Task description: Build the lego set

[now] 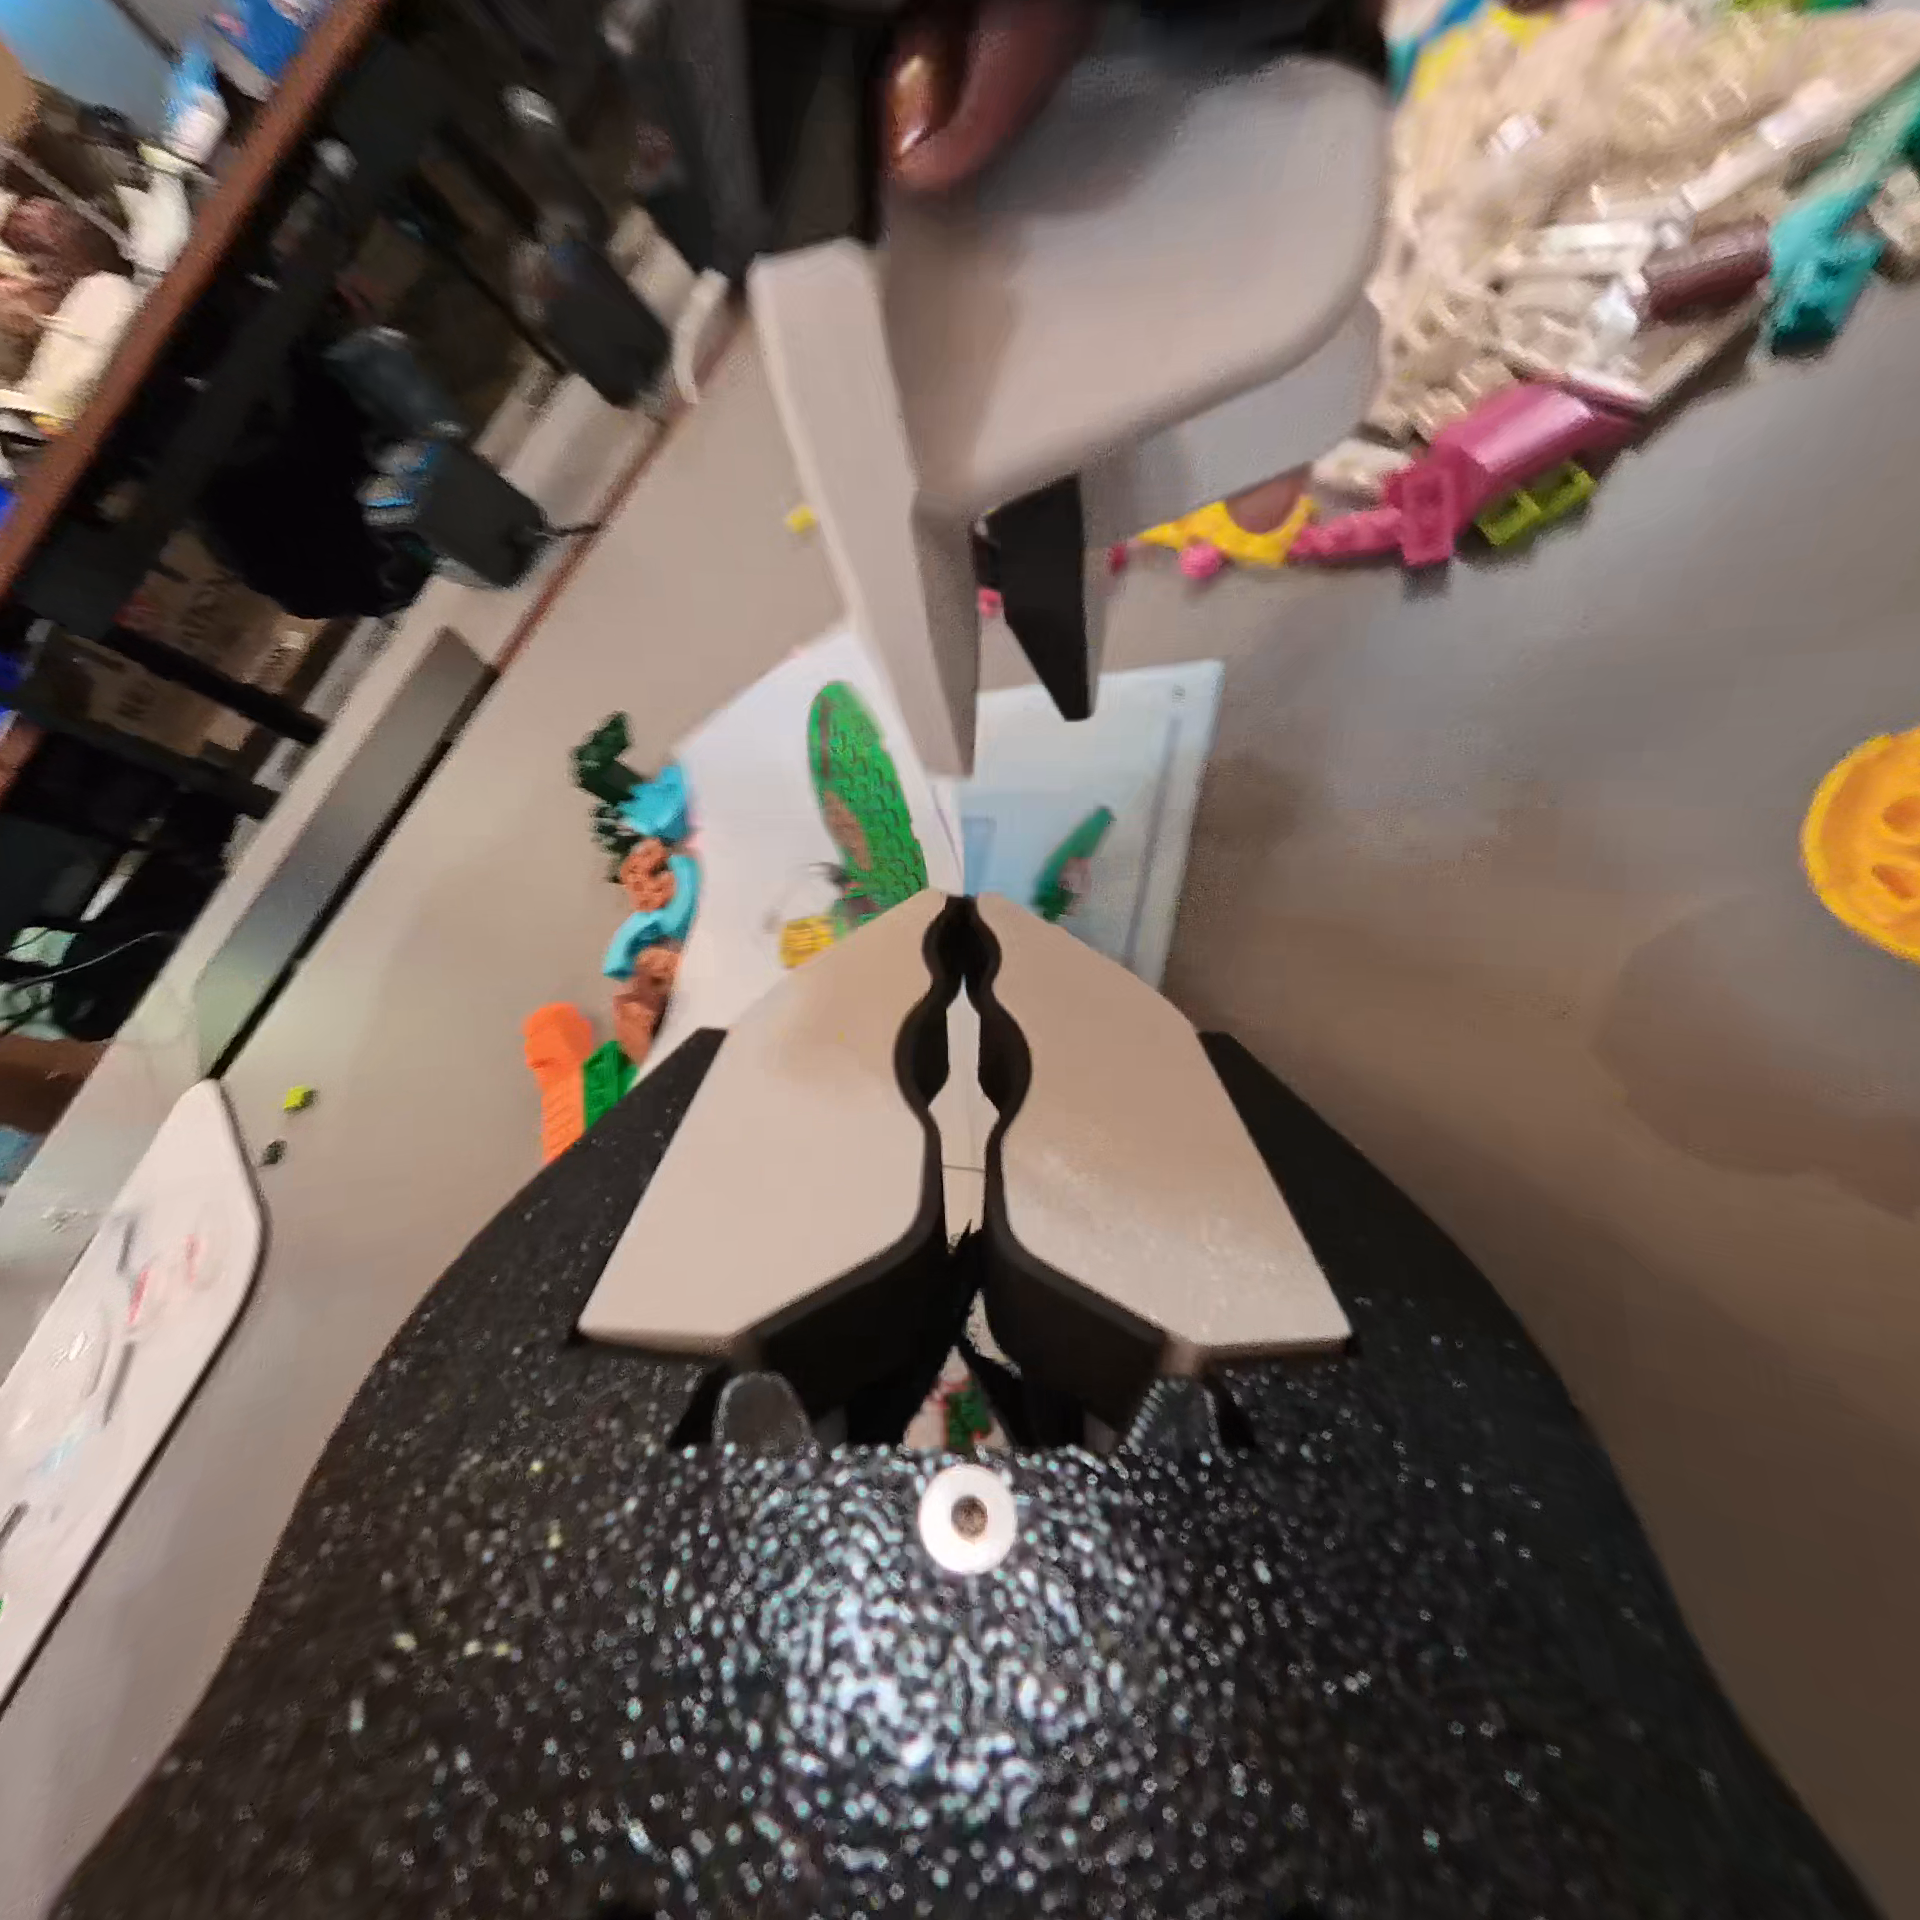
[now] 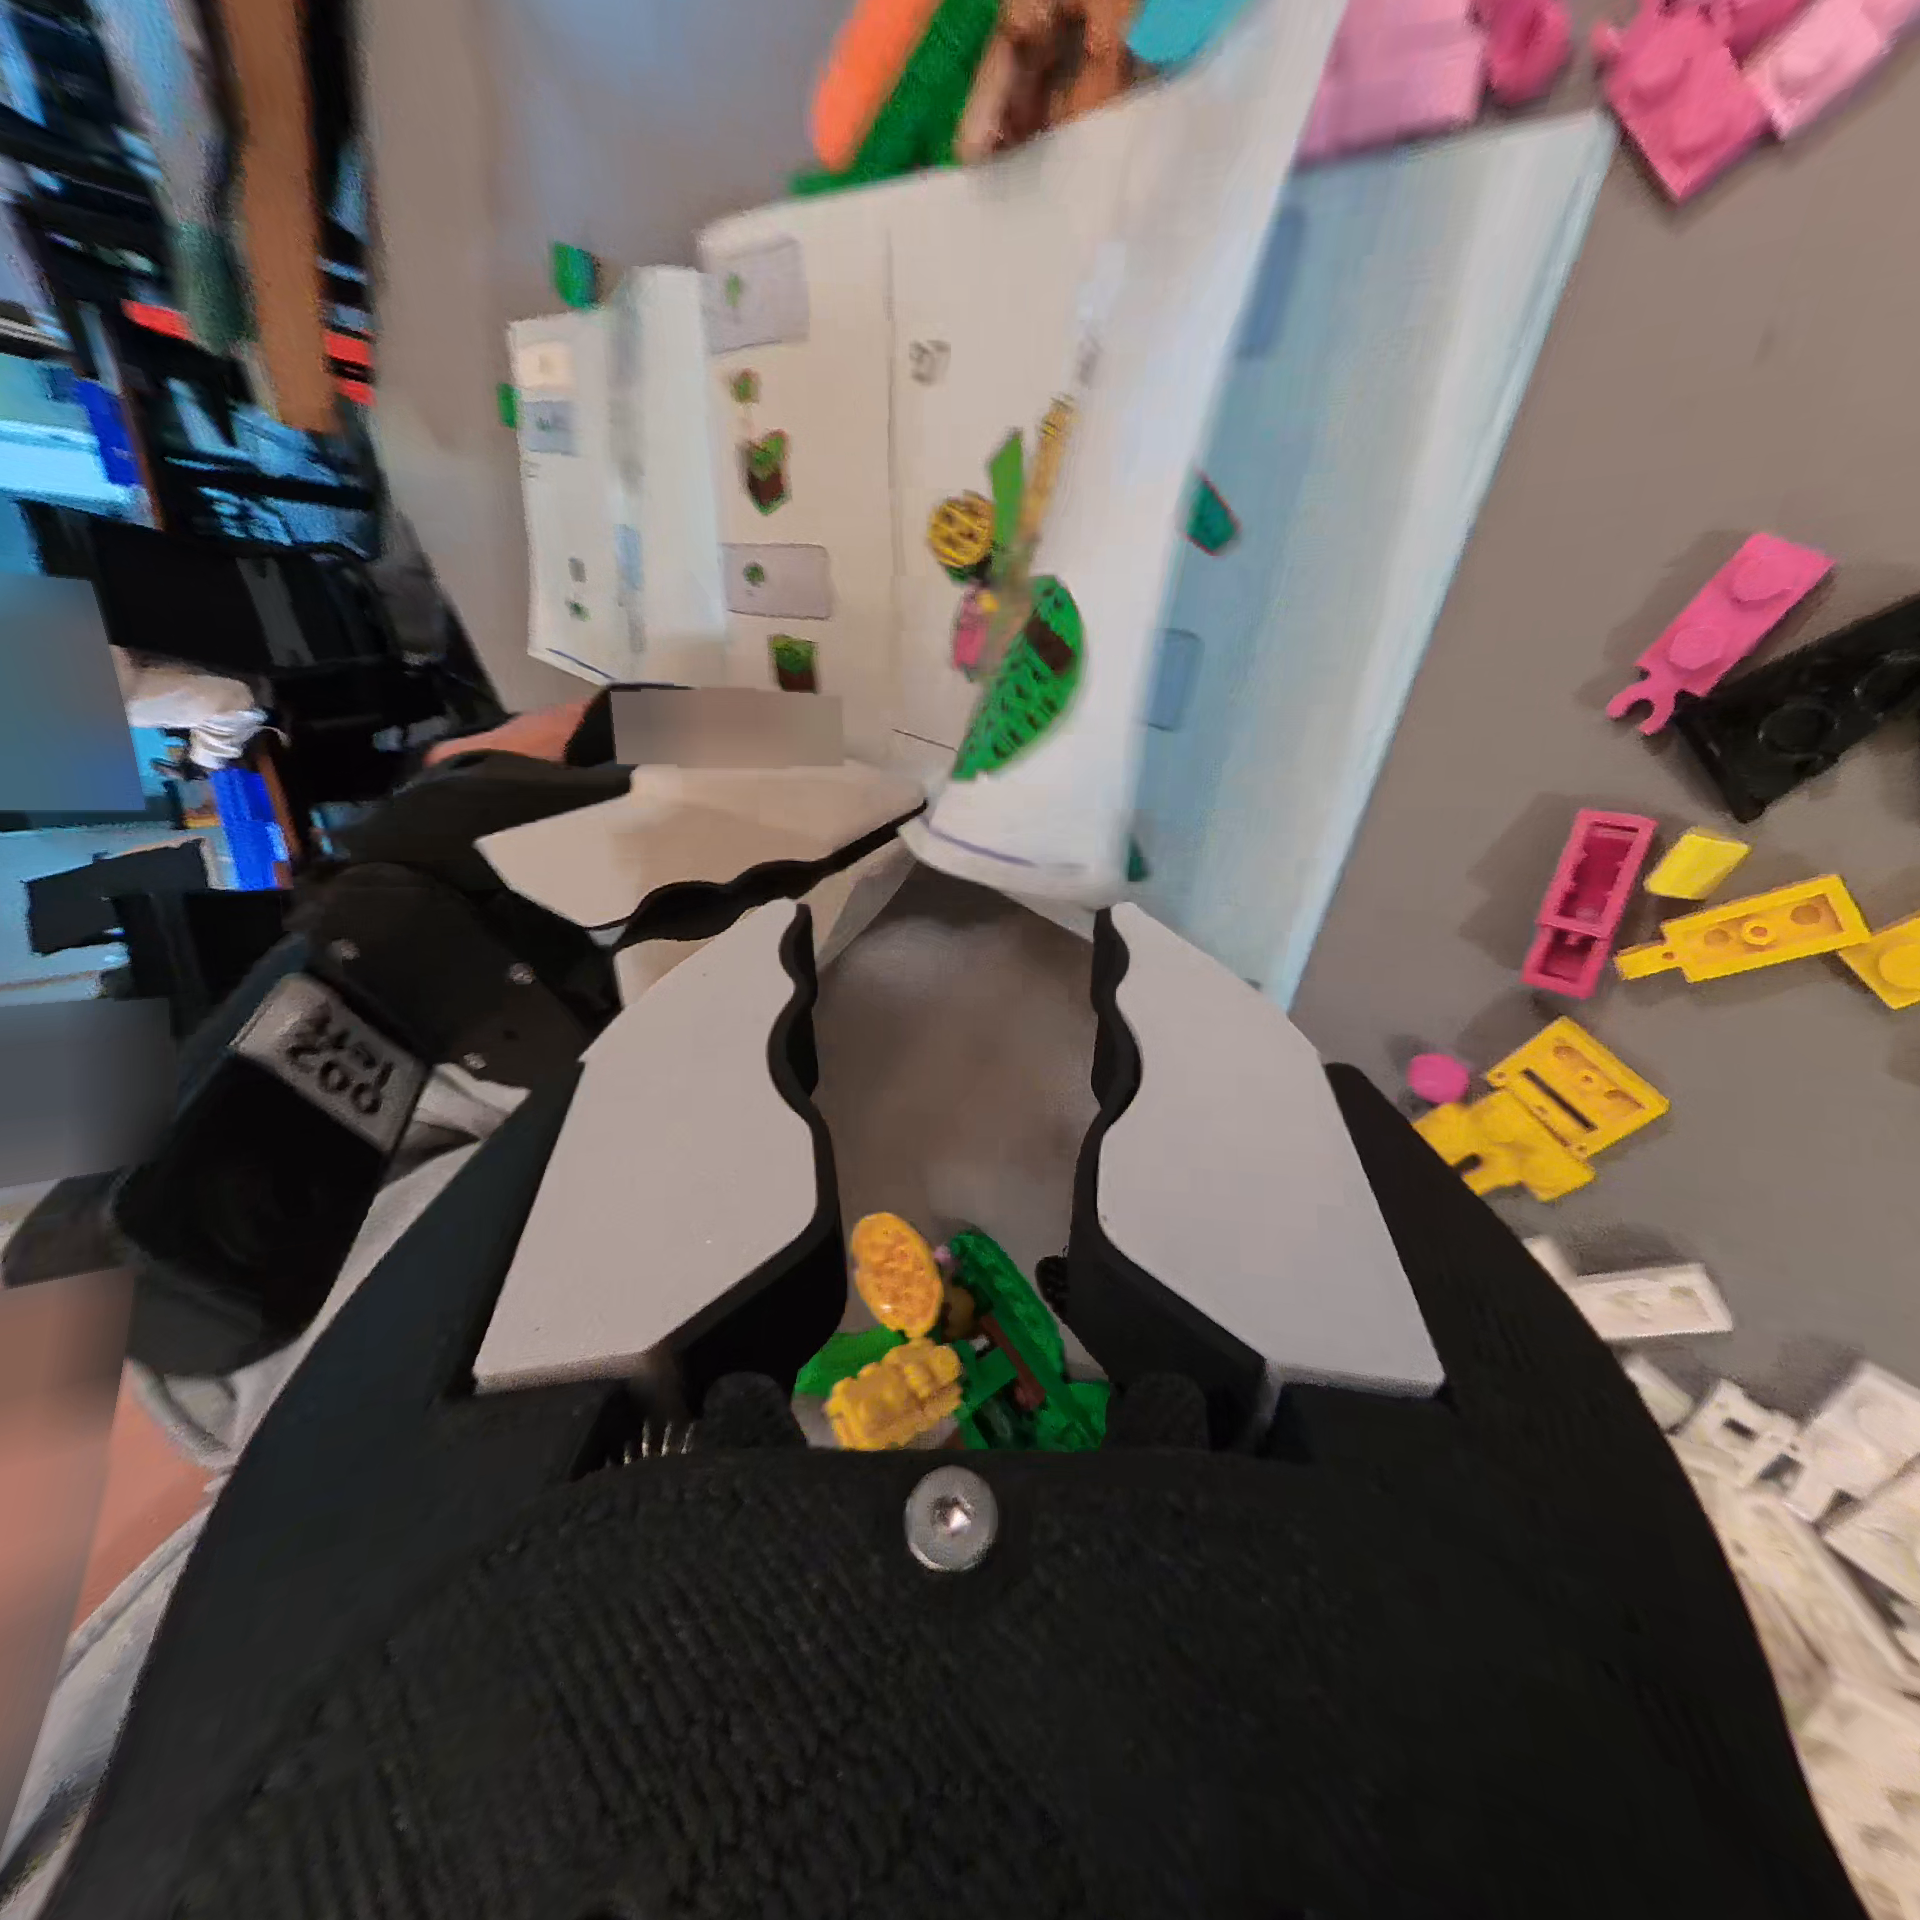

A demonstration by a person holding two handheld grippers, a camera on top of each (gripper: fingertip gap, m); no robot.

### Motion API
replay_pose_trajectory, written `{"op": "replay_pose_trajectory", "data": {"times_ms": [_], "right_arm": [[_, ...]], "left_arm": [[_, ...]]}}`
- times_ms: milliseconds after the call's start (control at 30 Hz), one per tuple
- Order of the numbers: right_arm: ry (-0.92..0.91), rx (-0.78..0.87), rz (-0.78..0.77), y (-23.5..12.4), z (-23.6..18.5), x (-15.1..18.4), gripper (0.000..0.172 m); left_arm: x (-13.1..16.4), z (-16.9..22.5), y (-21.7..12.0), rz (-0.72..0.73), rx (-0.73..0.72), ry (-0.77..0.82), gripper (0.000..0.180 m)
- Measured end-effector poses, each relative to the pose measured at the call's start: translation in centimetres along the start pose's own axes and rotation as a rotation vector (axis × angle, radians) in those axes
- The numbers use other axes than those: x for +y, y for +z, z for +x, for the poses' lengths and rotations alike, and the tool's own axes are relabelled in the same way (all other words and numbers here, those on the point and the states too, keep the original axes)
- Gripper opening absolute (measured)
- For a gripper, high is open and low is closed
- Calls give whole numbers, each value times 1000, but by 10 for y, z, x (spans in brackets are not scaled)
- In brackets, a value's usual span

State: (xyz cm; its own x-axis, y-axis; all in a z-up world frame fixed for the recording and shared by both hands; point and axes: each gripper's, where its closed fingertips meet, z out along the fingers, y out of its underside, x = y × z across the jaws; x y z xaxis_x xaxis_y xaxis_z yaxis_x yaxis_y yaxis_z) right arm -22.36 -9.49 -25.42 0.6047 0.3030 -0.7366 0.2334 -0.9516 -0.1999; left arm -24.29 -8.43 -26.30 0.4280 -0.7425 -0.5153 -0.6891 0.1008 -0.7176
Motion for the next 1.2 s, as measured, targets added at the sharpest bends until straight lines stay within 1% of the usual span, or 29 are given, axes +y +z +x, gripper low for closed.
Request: {"op": "replay_pose_trajectory", "data": {"times_ms": [100,167,300,467,533,600,667,700,800,833,933,1033,1100,1200], "right_arm": [[-84,-69,130,-20,-27,-7,49],[-151,-79,209,-30,-42,-6,49],[-277,-67,338,-35,-70,1,49],[-429,-51,478,-15,-124,7,46],[-480,-60,524,3,-147,10,43],[-516,-57,543,27,-161,14,41],[-536,-31,546,54,-163,13,40],[-541,1,549,66,-159,8,38],[-542,109,538,95,-142,-4,37],[-554,156,543,100,-136,-8,37],[-590,313,552,105,-117,-25,27],[-616,400,491,119,-107,-36,21],[-640,452,437,131,-101,-41,17],[-663,514,370,148,-93,-47,9]], "left_arm": [[-8,-29,-20,98,-130,-122,0],[-5,-49,-39,156,-226,-215,0],[24,-71,-81,194,-343,-407,0],[76,-77,-131,134,-408,-581,0],[93,-77,-148,108,-425,-623,0],[105,-77,-163,108,-447,-660,0],[114,-77,-173,119,-452,-722,0],[116,-78,-177,131,-448,-745,0],[129,-82,-194,146,-502,-788,2],[131,-83,-200,159,-515,-806,4],[141,-82,-218,149,-534,-859,12],[154,-85,-240,118,-583,-899,22],[163,-90,-258,122,-650,-911,24],[177,-107,-279,111,-771,-882,21]]}}
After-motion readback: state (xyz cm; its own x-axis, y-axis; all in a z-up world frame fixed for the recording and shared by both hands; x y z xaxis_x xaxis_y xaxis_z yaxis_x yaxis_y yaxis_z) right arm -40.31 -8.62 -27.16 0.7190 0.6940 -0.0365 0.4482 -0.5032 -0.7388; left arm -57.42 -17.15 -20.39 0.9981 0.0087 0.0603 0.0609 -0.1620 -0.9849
